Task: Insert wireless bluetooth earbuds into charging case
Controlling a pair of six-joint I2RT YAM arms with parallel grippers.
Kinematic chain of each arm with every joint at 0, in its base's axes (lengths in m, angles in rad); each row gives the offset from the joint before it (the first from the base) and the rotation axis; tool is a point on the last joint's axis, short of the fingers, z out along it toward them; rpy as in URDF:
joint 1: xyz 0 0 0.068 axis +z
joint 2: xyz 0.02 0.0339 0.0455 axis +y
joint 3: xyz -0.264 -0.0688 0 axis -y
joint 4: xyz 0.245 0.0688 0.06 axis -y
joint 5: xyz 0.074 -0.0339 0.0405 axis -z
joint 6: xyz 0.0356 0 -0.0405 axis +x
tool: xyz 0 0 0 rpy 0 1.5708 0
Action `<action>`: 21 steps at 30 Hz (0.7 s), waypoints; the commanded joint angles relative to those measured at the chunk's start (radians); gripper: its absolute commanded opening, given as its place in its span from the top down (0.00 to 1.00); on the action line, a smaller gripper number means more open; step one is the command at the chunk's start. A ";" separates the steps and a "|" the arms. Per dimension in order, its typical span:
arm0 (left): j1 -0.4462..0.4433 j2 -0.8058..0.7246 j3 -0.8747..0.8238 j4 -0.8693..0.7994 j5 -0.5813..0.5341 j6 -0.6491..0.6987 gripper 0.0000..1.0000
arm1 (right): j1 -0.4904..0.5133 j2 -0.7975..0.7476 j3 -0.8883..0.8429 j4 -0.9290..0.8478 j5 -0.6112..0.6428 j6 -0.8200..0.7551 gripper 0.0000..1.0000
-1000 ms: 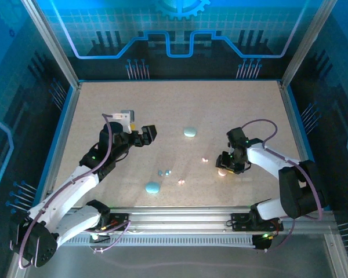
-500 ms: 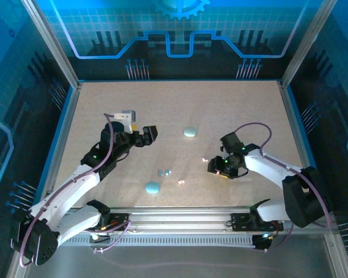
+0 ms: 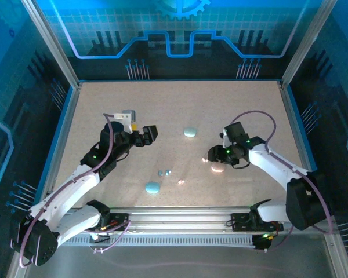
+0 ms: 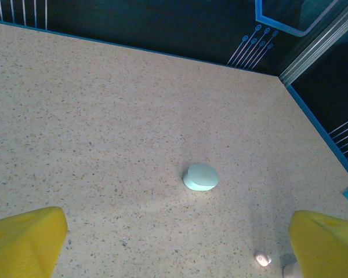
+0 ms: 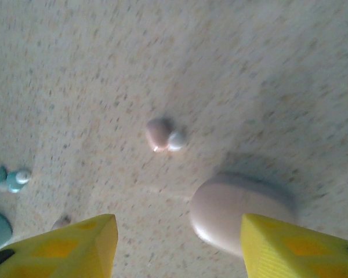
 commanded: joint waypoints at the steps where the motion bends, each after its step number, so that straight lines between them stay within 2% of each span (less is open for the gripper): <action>1: 0.008 0.000 0.028 0.036 0.042 -0.023 0.01 | -0.057 0.101 0.053 0.021 -0.045 -0.106 0.41; 7: 0.007 -0.011 0.029 0.022 0.049 -0.007 0.01 | -0.060 0.212 0.074 -0.004 -0.097 -0.104 0.41; 16: 0.008 0.002 0.019 0.041 0.047 -0.014 0.01 | -0.015 0.077 -0.058 0.011 -0.176 -0.048 0.40; 21: 0.007 0.012 0.020 0.049 0.056 -0.021 0.01 | 0.052 0.048 -0.076 -0.020 -0.088 -0.045 0.38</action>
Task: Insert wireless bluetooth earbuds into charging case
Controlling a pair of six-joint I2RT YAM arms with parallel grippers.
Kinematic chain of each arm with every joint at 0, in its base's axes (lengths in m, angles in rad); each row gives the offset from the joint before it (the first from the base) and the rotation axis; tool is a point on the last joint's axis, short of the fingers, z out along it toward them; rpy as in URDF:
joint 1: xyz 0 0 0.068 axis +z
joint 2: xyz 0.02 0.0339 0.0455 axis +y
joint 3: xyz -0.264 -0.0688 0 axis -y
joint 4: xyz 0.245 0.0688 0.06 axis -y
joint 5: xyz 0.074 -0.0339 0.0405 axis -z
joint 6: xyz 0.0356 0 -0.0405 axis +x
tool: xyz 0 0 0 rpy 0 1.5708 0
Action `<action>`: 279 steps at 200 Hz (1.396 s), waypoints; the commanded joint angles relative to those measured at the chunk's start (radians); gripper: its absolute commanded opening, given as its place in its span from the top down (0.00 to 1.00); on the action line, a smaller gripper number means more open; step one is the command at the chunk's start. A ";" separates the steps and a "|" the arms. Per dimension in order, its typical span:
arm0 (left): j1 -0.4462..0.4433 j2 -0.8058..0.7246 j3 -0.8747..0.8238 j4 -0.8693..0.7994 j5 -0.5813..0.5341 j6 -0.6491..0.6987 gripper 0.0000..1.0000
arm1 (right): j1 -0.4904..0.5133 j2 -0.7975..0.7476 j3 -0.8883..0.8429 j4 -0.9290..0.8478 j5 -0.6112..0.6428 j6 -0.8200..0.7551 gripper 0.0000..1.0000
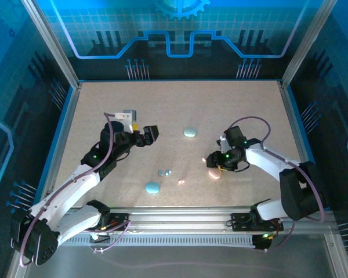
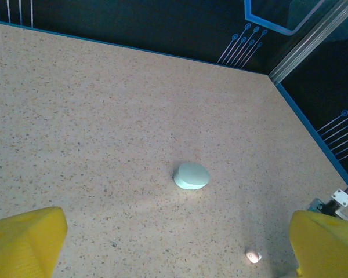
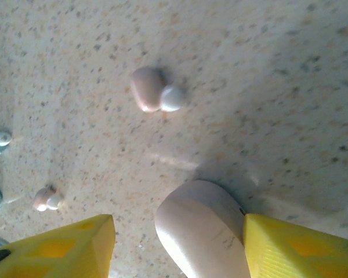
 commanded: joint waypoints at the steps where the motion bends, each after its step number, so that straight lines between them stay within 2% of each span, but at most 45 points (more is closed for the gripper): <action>1: 0.008 0.005 0.020 0.034 0.024 -0.017 0.01 | 0.051 -0.018 -0.016 -0.034 0.056 0.013 0.38; 52: 0.007 -0.003 0.025 0.025 0.023 -0.015 0.01 | 0.180 0.017 0.029 -0.109 0.262 0.002 0.37; 106: 0.008 0.001 0.024 0.029 0.024 -0.013 0.01 | 0.250 0.061 0.050 -0.123 0.331 -0.011 0.38; 150: 0.008 0.005 0.029 0.026 0.034 -0.009 0.01 | 0.279 0.096 0.060 -0.097 0.366 -0.044 0.43; 199: 0.008 0.010 0.034 0.027 0.043 -0.006 0.01 | 0.309 0.101 0.074 -0.101 0.368 -0.059 0.58; 213: 0.007 0.013 0.043 0.026 0.064 -0.004 0.01 | 0.329 0.071 0.091 -0.121 0.382 -0.065 0.62; 234: 0.008 0.028 0.076 0.017 0.111 -0.005 0.04 | 0.352 -0.052 0.112 -0.112 0.385 -0.085 0.67; 262: 0.007 0.085 0.166 0.005 0.222 0.005 0.07 | 0.353 -0.270 0.124 -0.006 0.361 -0.174 0.70; 279: 0.007 0.125 0.227 0.013 0.330 0.022 0.09 | 0.354 -0.381 0.126 0.104 0.329 -0.299 0.71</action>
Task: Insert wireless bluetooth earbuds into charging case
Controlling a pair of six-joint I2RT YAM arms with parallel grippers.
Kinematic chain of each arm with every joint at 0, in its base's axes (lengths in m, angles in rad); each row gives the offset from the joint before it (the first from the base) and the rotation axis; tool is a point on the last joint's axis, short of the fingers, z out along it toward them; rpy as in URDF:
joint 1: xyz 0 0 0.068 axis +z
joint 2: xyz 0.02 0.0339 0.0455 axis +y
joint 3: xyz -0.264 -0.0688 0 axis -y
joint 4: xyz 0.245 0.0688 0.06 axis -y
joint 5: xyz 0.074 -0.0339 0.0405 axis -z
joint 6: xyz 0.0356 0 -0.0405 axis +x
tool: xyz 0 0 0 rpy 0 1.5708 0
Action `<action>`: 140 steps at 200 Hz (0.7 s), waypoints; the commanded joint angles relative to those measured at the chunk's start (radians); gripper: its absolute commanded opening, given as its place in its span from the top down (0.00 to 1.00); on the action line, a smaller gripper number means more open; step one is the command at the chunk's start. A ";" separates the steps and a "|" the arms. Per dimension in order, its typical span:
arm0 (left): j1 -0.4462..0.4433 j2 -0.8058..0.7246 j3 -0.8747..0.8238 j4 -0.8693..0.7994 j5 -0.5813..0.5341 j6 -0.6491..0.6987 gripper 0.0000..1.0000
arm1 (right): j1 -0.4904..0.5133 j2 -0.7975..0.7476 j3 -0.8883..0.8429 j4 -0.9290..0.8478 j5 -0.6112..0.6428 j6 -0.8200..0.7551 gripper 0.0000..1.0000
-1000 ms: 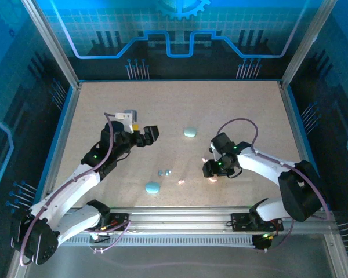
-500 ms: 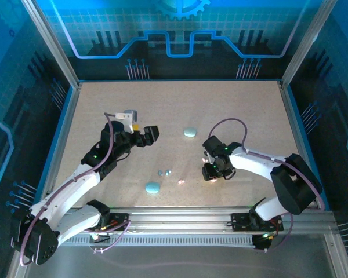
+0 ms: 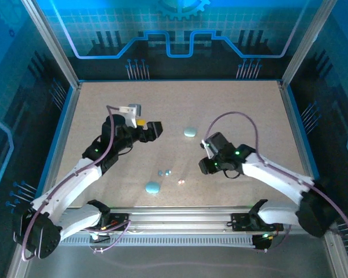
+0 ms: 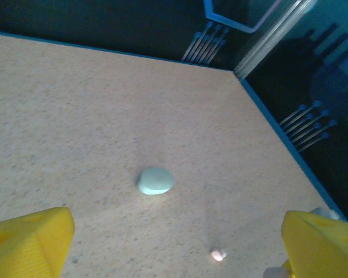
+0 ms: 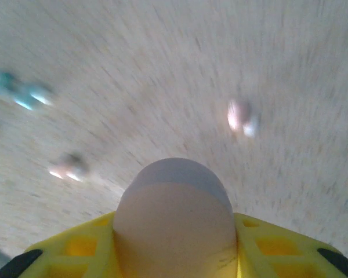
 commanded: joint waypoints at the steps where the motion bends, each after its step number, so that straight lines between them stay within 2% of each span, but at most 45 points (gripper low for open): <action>1: 0.007 0.048 0.113 0.016 0.192 0.031 0.09 | 0.007 -0.157 0.034 0.169 -0.033 -0.172 0.72; 28: 0.004 0.111 0.187 0.072 0.341 -0.029 0.12 | 0.006 -0.244 0.020 0.347 -0.091 -0.382 0.71; 60: -0.053 0.177 0.284 0.021 0.412 0.001 0.13 | 0.005 -0.187 0.106 0.408 -0.134 -0.560 0.71; 93: -0.125 0.227 0.335 -0.026 0.433 0.043 0.19 | 0.005 -0.098 0.191 0.426 -0.169 -0.628 0.71; 140: -0.155 0.273 0.351 -0.038 0.437 0.045 0.25 | -0.009 -0.057 0.198 0.505 -0.195 -0.634 0.70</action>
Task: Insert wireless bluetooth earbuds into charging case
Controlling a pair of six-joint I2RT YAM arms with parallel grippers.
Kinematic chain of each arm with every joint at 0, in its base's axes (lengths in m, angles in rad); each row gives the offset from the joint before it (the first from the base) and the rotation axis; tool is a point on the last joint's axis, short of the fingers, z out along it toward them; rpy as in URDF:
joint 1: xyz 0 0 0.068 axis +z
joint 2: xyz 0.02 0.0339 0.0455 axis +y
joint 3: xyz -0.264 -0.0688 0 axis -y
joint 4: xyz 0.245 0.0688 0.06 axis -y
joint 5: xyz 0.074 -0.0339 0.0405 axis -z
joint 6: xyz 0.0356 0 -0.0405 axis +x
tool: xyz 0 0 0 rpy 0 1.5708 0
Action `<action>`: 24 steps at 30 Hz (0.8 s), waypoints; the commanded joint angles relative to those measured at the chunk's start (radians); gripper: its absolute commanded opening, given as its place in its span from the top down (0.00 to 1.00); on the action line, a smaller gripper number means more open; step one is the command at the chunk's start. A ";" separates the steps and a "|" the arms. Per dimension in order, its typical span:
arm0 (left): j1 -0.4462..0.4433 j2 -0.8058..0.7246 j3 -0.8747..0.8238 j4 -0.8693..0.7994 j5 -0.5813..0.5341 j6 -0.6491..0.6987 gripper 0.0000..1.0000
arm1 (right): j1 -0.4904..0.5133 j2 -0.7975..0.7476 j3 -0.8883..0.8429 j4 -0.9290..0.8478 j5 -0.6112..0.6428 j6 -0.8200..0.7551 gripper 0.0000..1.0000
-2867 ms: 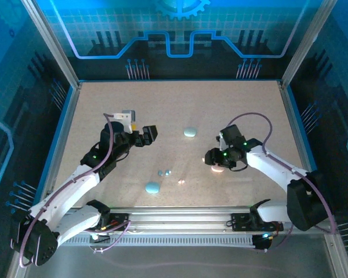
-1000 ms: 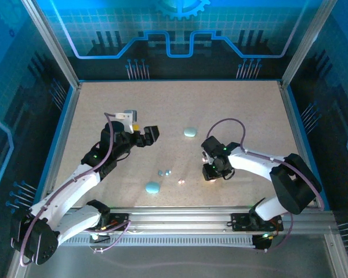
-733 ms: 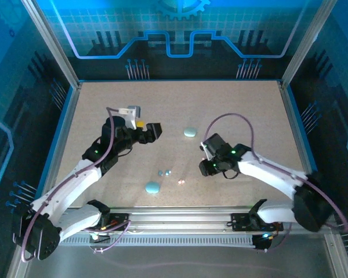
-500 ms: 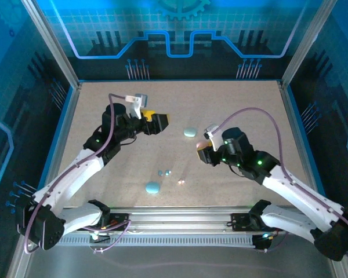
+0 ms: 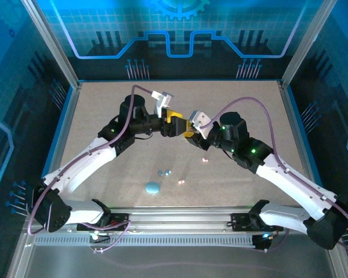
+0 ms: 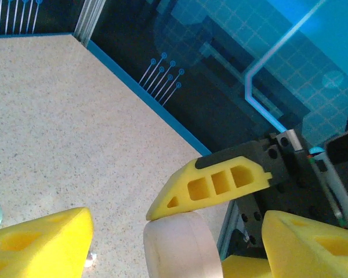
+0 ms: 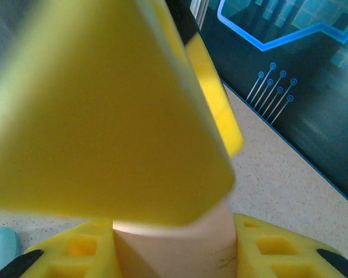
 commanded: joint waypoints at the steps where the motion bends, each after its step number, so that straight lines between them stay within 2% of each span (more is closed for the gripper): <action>1: -0.012 0.025 0.038 -0.031 0.037 0.022 0.25 | -0.009 0.012 0.027 0.082 -0.038 -0.039 0.70; 9: -0.017 0.062 0.087 -0.099 0.034 0.055 0.50 | -0.035 0.023 0.020 0.110 -0.053 -0.002 0.68; 15: -0.016 0.067 0.100 -0.100 -0.006 0.011 0.84 | -0.035 0.017 0.012 0.116 -0.010 -0.019 0.61; 17: -0.018 0.058 0.092 -0.079 -0.025 -0.025 0.86 | -0.035 0.006 -0.001 0.125 0.007 -0.029 0.56; 20: -0.013 0.036 0.068 -0.004 -0.028 -0.111 0.88 | -0.056 -0.053 -0.076 0.232 0.010 -0.029 0.44; 24: -0.011 0.032 0.064 0.075 0.036 -0.213 0.87 | -0.140 -0.106 -0.207 0.390 -0.134 -0.089 0.32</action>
